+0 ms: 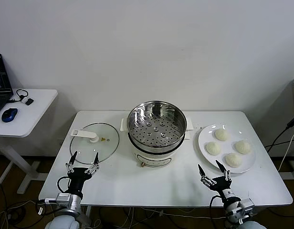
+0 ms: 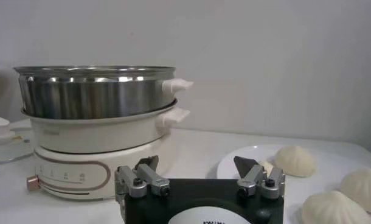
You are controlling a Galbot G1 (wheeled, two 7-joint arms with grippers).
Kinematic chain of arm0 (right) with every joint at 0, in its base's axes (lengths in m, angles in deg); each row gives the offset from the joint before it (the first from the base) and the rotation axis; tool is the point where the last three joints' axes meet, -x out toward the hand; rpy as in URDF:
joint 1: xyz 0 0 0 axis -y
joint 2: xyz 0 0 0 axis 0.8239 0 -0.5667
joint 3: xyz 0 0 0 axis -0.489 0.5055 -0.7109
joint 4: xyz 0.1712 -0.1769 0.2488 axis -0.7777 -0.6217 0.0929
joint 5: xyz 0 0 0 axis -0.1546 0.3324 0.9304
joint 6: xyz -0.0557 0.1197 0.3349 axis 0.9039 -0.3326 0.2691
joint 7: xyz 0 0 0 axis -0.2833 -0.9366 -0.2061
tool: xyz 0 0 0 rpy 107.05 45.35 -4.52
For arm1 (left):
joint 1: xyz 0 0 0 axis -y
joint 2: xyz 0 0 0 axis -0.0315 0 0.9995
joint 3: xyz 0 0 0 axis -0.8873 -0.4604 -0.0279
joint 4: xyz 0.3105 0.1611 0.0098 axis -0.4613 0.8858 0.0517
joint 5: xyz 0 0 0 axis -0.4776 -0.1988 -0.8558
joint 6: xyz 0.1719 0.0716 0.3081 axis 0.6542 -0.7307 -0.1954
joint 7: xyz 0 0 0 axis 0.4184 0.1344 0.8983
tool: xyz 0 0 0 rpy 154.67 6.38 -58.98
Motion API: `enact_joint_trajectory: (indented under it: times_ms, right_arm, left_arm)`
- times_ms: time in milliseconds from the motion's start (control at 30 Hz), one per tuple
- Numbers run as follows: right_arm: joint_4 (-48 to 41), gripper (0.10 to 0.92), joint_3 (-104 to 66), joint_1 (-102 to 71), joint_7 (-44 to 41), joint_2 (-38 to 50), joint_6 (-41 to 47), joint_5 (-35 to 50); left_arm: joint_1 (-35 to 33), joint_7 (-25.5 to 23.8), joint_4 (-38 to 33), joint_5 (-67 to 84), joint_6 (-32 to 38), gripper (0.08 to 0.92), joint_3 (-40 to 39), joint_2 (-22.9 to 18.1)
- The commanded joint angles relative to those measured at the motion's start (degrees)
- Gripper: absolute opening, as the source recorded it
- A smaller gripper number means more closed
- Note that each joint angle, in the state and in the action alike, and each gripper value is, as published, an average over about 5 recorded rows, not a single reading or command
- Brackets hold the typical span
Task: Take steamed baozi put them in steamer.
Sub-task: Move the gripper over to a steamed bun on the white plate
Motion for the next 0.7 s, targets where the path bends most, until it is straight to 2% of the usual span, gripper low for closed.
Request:
enact_joint_trajectory:
  times_ms: [33, 400, 567, 700]
  right_arm:
    - [-0.1, 0.823, -2.9, 1.2, -2.4, 1.4, 0.0, 0.0]
    - [-7.8, 0.823, -7.0, 13.3, -16.7, 14.0, 0.7, 4.0]
    - [-14.8, 0.823, -4.2, 19.5, -29.4, 23.9, 0.6, 3.6]
    - [-21.7, 0.823, -0.4, 25.9, -39.9, 29.6, 0.7, -0.1]
  left_arm:
    - [0.3, 0.1, -0.1, -0.3, -0.1, 0.823, -0.2, 0.0]
    - [1.9, 2.7, 1.4, 0.6, 0.5, 0.823, -1.9, 2.4]
    - [1.4, 2.4, 1.9, 0.6, 1.0, 0.823, -1.8, 2.6]
    - [0.9, 2.2, 1.2, 1.5, 0.7, 0.823, -2.0, 2.4]
